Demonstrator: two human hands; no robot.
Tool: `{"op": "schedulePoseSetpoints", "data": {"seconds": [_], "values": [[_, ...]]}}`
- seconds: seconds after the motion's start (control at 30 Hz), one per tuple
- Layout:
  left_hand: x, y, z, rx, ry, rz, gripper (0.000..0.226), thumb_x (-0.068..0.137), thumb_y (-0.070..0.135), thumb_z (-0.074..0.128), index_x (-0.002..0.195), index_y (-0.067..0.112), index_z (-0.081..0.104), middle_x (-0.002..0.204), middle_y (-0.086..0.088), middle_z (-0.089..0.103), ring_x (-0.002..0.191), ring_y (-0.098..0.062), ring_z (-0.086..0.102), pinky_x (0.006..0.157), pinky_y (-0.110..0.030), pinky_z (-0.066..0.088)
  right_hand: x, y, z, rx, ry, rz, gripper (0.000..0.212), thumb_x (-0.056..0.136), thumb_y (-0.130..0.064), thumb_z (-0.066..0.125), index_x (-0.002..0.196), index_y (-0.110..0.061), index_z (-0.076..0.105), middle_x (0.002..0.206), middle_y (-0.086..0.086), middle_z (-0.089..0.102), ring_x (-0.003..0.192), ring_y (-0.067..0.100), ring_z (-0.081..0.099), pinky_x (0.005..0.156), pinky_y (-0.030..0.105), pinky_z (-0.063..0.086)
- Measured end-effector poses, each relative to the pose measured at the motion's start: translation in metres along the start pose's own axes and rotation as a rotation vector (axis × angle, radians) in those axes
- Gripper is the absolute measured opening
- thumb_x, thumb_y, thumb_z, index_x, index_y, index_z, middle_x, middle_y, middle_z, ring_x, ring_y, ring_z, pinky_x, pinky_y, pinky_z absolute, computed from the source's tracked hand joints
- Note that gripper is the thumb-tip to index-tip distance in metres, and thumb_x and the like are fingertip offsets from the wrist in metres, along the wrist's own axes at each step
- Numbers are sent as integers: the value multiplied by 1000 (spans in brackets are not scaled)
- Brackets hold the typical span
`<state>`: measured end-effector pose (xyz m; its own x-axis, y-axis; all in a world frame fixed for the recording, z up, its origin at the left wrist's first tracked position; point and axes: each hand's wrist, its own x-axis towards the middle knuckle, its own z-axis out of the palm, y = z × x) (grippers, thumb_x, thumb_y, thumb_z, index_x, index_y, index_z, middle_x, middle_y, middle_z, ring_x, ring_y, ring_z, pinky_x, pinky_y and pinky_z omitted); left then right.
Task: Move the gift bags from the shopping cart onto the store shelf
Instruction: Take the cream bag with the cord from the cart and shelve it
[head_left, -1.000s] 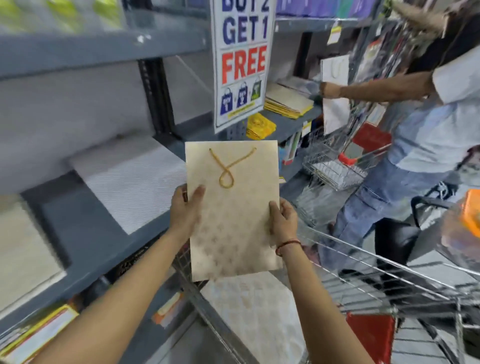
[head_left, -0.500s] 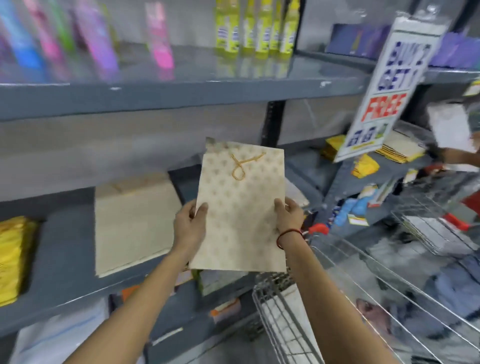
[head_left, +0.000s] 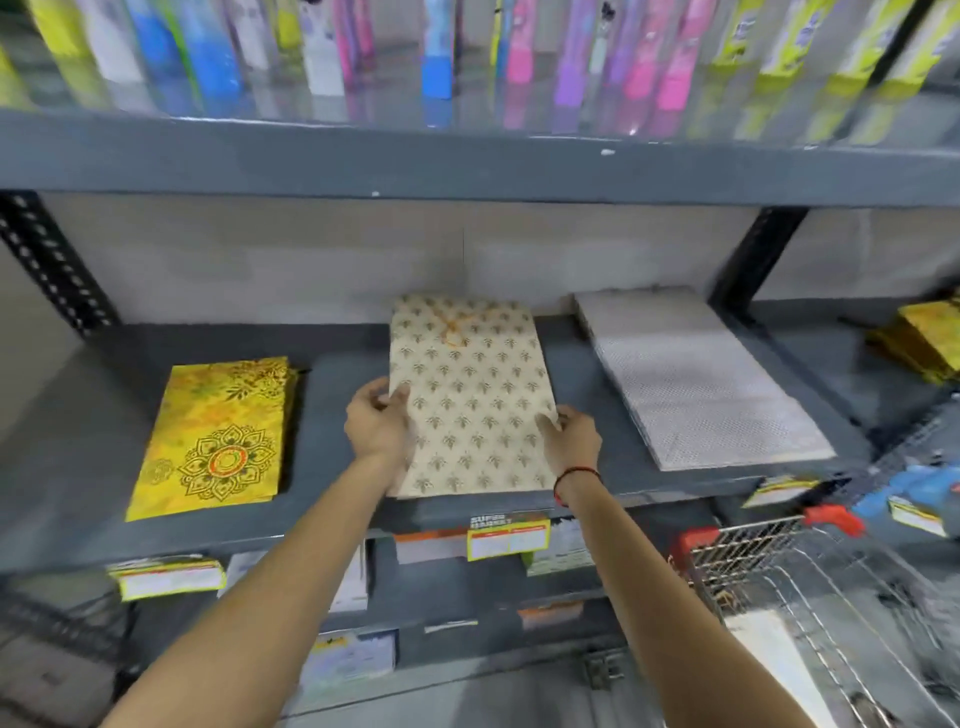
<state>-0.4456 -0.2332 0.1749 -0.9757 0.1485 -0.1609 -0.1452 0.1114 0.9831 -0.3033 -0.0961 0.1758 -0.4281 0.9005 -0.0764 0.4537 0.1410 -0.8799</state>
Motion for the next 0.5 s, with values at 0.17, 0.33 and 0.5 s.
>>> {"op": "schedulePoseSetpoints", "data": {"seconds": [0.17, 0.33, 0.5], "values": [[16, -9, 0, 292, -116, 91, 29, 92, 23, 57, 114, 6, 66, 109, -13, 71, 99, -26, 64, 79, -27, 46, 21, -9, 14, -156, 32, -68, 21, 89, -11, 57, 72, 0, 61, 69, 16, 60, 62, 22, 49, 62, 27, 35], [20, -25, -4, 456, -170, 116, 37, 88, 25, 62, 119, 5, 63, 115, -20, 59, 119, -30, 46, 102, -35, 41, 30, -4, 19, -354, -38, -84, 30, 93, -19, 53, 115, 0, 60, 114, 23, 64, 110, 38, 55, 94, 39, 45], [19, -26, -3, 547, -178, 115, 38, 91, 28, 56, 116, 1, 60, 118, -22, 61, 121, -36, 45, 102, -41, 39, 21, -1, 19, -318, -55, -74, 33, 93, -23, 52, 118, 0, 55, 119, 21, 61, 113, 35, 55, 95, 41, 47]]}}
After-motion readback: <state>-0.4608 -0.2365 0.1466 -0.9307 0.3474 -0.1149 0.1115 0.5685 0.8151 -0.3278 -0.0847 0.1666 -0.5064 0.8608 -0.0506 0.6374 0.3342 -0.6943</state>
